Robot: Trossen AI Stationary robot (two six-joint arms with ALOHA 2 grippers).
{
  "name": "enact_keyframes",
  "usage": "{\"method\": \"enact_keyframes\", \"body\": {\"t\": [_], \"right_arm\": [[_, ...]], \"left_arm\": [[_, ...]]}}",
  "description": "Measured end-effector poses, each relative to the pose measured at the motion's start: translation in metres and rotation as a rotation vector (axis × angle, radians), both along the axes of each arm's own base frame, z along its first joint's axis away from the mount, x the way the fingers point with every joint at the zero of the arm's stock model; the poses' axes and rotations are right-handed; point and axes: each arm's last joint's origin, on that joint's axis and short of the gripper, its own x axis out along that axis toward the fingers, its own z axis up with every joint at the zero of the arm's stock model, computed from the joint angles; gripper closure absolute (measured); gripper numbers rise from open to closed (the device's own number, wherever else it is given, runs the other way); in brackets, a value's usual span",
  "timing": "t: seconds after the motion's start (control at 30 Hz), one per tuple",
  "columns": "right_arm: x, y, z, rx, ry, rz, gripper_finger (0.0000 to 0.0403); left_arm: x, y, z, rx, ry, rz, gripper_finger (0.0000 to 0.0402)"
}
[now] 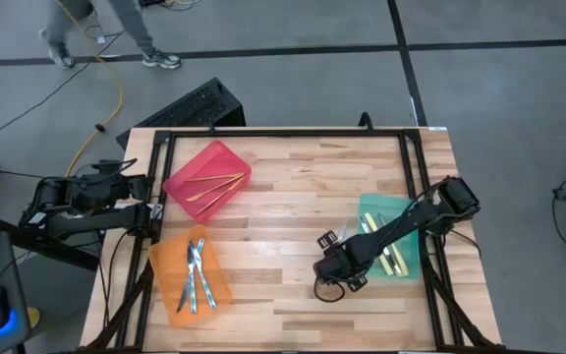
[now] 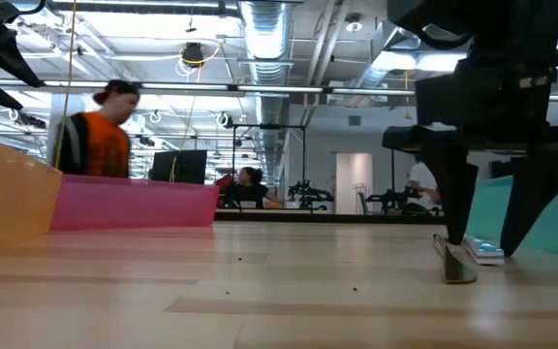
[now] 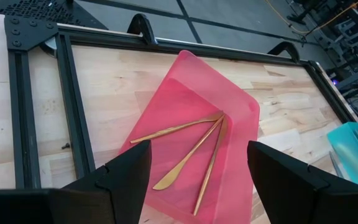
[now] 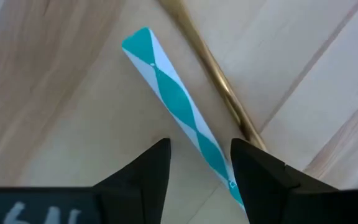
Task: Sort silverware by color (type)
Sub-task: Put the knife into the orange bin
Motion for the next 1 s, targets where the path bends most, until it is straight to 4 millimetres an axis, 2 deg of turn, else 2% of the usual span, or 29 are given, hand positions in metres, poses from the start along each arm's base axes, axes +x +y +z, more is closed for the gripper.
{"method": "enact_keyframes", "body": {"t": [0.17,0.3,0.73,1.0], "right_arm": [[-0.003,-0.004,-0.008,0.013,-0.014,-0.056,0.0214],[-0.004,-0.007,-0.010,-0.005,-0.019,-0.102,0.0234],[-0.006,-0.001,-0.012,0.042,-0.028,-0.289,0.0369],[-0.003,0.008,-0.004,0.075,-0.082,-0.375,0.0375]], "left_arm": [[0.000,0.000,0.000,0.000,0.000,0.000,0.0155],[0.000,0.000,0.000,0.000,0.000,0.000,0.0155],[0.000,0.000,0.000,0.000,0.000,0.000,0.0155],[0.000,0.000,0.000,0.000,0.000,0.000,0.0155]]}}
